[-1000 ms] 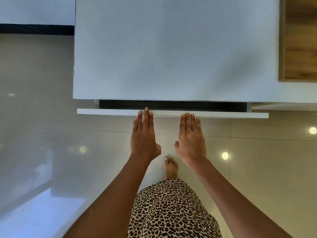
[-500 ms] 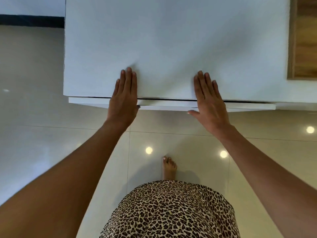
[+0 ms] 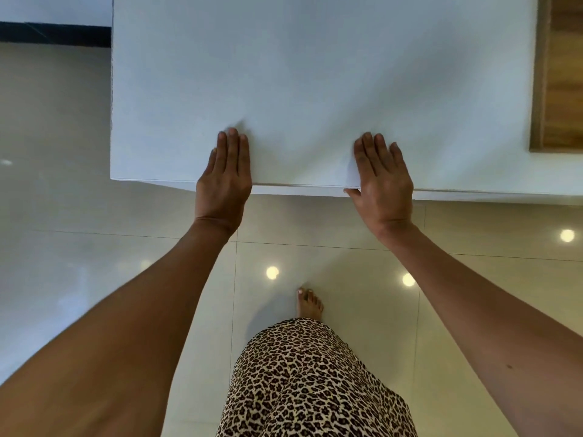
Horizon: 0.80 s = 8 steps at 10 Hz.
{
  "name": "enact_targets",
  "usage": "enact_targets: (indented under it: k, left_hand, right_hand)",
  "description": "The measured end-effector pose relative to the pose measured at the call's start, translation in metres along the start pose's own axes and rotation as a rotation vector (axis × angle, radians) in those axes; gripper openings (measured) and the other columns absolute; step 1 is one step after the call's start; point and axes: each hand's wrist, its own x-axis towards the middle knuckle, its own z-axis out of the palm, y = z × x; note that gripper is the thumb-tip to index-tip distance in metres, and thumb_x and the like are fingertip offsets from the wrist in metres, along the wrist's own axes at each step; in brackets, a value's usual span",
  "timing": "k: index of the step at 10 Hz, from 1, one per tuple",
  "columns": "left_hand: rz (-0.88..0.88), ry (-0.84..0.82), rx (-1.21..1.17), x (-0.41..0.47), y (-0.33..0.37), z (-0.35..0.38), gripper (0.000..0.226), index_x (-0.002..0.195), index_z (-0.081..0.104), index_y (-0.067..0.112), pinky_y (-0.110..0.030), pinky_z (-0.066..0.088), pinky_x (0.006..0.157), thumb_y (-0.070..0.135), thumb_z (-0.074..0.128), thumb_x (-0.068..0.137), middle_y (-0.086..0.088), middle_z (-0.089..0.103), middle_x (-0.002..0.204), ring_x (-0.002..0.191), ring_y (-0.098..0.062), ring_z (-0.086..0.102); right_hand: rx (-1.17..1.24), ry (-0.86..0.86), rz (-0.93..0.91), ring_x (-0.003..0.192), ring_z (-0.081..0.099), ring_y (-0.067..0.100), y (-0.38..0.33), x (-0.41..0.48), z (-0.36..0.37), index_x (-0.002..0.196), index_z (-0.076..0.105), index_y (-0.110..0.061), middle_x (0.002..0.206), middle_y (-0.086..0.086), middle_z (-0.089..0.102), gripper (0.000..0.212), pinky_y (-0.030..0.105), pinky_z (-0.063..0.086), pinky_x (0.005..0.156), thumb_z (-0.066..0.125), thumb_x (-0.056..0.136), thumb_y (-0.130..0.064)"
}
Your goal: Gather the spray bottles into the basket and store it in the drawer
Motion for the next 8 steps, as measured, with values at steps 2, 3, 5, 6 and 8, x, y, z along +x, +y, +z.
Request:
enact_targets:
  k: [2, 3, 5, 6, 8]
  left_hand:
    - [0.007, 0.049, 0.103, 0.002, 0.000, 0.000, 0.070, 0.121, 0.053, -0.004, -0.029, 0.052, 0.091, 0.017, 0.084, 0.062, -0.018, 0.061, 0.123, 0.114, -0.028, 0.058]
    - [0.002, 0.048, 0.139, 0.001, 0.001, 0.001, 0.070, 0.121, 0.053, -0.003, -0.027, 0.052, 0.090, 0.020, 0.084, 0.062, -0.017, 0.061, 0.123, 0.114, -0.026, 0.059]
    - [-0.048, -0.051, 0.124, 0.003, 0.003, -0.015, 0.067, 0.123, 0.052, -0.002, -0.029, 0.052, 0.091, 0.018, 0.080, 0.066, -0.017, 0.059, 0.127, 0.117, -0.026, 0.057]
    - [-0.106, -0.163, -0.043, 0.005, 0.003, -0.020, 0.076, 0.135, 0.028, -0.008, -0.039, 0.037, 0.107, 0.015, 0.070, 0.077, -0.026, 0.035, 0.144, 0.134, -0.036, 0.035]
    - [-0.048, -0.164, -0.120, -0.009, 0.001, -0.037, 0.100, 0.140, -0.006, -0.004, -0.046, 0.006, 0.116, 0.053, 0.050, 0.081, -0.025, 0.001, 0.153, 0.142, -0.038, 0.000]
  right_hand:
    - [-0.024, 0.046, -0.001, 0.117, 0.056, 0.037, 0.000, 0.000, 0.000, 0.122, 0.054, 0.004, 0.126, 0.021, 0.059, 0.080, 0.054, 0.046, 0.096, 0.087, 0.053, -0.017]
    - [-0.051, 0.057, -0.016, 0.114, 0.058, 0.036, 0.002, -0.001, 0.001, 0.120, 0.056, 0.004, 0.124, 0.021, 0.061, 0.082, 0.054, 0.049, 0.093, 0.089, 0.049, -0.019]
    - [-0.064, 0.006, 0.004, 0.117, 0.056, 0.037, -0.004, -0.002, -0.005, 0.122, 0.053, 0.005, 0.126, 0.022, 0.059, 0.080, 0.054, 0.047, 0.095, 0.087, 0.053, -0.013]
    - [-0.059, -0.041, 0.056, 0.123, 0.050, 0.036, -0.009, -0.001, -0.008, 0.128, 0.048, 0.005, 0.133, 0.022, 0.053, 0.076, 0.053, 0.043, 0.101, 0.083, 0.062, -0.009]
    - [0.159, -0.127, 0.133, 0.145, 0.003, 0.032, -0.031, -0.013, -0.020, 0.144, 0.005, 0.002, 0.156, 0.020, 0.006, 0.074, 0.042, 0.006, 0.121, 0.047, 0.094, -0.034]
